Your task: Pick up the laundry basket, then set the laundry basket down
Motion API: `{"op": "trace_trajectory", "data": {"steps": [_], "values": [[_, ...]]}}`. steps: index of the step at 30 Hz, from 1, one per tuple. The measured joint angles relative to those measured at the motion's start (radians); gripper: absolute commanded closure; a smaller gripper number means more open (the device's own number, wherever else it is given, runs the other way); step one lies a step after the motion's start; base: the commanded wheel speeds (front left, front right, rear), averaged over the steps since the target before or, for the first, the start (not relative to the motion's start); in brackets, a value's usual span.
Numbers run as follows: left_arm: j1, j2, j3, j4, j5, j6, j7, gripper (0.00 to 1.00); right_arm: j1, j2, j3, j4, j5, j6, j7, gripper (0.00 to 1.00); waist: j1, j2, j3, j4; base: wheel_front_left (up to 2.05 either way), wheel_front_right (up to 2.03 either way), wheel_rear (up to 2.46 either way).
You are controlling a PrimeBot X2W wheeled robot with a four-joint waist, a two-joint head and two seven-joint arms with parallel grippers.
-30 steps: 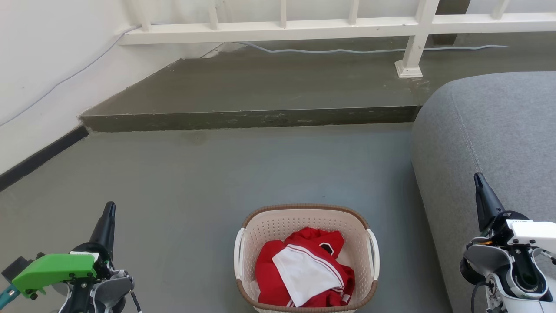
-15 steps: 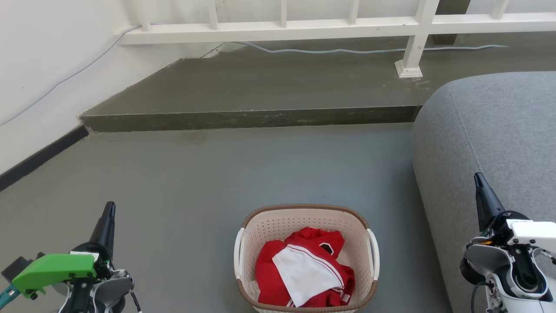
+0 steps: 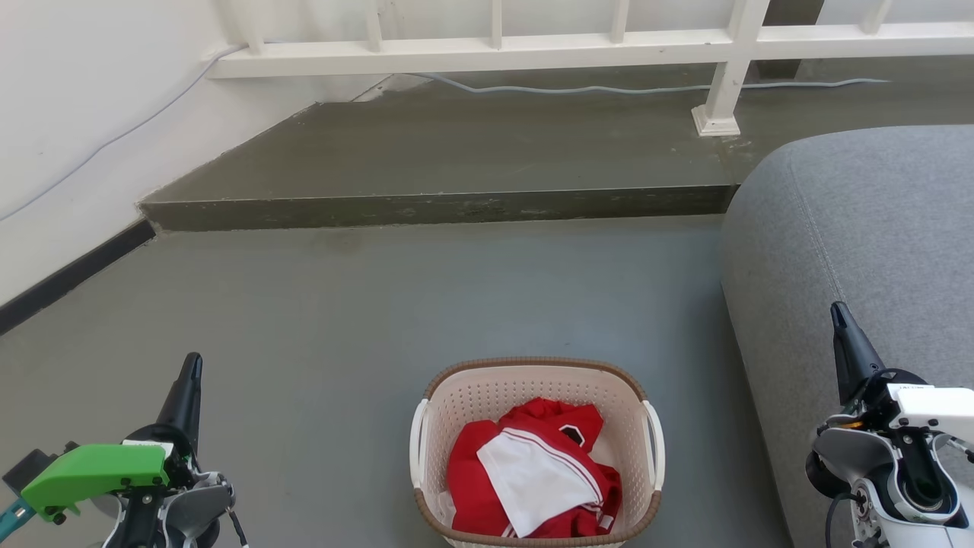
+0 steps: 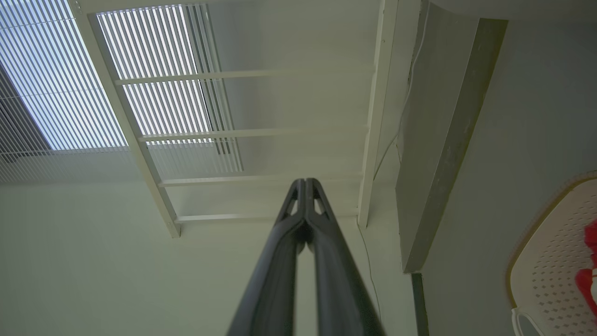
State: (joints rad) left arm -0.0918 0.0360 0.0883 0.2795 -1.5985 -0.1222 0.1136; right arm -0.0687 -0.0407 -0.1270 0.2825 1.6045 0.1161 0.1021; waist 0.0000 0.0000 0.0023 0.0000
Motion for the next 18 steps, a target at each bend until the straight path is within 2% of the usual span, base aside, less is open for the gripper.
{"op": "trace_trajectory", "data": {"steps": [18], "values": [[0.000,0.000,0.000,-0.001,0.000,0.000,0.000,1.00,0.000,0.000,0.000,0.000,0.000,0.000,0.000,1.00,0.0000,0.0000,0.000,0.000,0.00,0.00,0.00]]}}
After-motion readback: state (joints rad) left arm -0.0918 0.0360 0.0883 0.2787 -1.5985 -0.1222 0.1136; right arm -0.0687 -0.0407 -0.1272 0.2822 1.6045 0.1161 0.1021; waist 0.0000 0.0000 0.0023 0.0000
